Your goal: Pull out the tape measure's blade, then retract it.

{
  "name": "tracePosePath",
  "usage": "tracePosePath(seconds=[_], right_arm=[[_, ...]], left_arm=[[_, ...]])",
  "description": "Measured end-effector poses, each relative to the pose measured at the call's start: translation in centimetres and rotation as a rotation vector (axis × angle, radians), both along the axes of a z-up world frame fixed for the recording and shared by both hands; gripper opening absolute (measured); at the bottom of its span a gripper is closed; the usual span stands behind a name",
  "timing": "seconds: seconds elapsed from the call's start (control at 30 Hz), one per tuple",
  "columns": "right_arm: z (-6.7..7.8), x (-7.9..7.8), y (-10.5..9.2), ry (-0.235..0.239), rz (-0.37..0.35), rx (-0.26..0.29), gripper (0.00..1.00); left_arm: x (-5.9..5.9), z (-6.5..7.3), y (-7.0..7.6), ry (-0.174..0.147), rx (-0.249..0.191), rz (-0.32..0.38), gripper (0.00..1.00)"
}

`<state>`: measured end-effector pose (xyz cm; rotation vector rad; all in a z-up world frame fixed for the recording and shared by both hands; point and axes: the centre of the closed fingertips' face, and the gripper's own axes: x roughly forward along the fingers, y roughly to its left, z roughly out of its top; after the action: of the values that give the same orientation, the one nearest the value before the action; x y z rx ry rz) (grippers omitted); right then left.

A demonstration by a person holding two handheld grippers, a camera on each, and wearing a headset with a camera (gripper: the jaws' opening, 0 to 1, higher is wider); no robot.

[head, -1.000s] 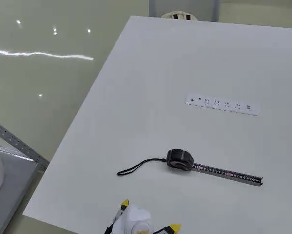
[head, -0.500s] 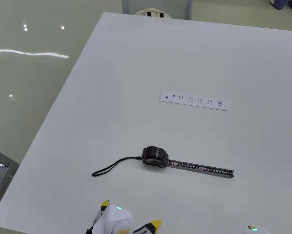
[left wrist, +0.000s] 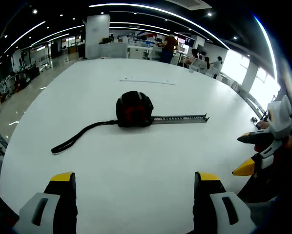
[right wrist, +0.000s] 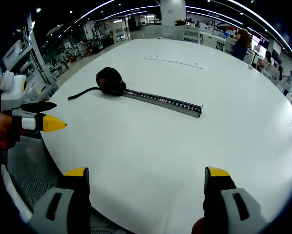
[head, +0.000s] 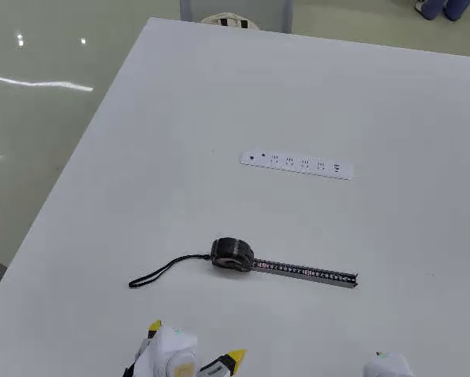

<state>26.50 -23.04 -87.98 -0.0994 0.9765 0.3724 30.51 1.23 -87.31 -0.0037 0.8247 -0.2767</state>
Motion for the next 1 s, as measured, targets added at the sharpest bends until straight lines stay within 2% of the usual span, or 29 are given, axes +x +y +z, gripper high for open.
tracePosePath(seconds=[0.17,0.2,0.3,0.53,0.57,1.0], right_arm=[[-0.2,0.5,-0.3,0.002,-0.003,0.002,1.0],[-0.5,0.7,-0.6,0.005,-0.005,0.0,1.0],[-0.7,0.9,-0.6,0.008,-0.003,-0.003,1.0],[-0.9,1.0,-0.7,0.01,-0.002,-0.004,1.0],[-1.3,1.4,-0.9,0.015,0.008,-0.01,1.0],[-1.5,3.6,-1.6,0.0,0.018,-0.024,0.99]], left_arm=[[0.5,0.1,0.0,-0.004,0.006,0.002,0.96],[1.0,0.1,-0.1,-0.004,0.002,0.006,0.96],[1.4,0.0,-0.3,-0.007,-0.004,0.01,0.96],[1.7,0.2,-0.4,-0.01,-0.004,0.012,0.94],[2.6,0.2,-0.7,-0.019,-0.007,0.017,0.94],[4.3,0.6,-1.1,-0.034,-0.006,0.019,0.93]])
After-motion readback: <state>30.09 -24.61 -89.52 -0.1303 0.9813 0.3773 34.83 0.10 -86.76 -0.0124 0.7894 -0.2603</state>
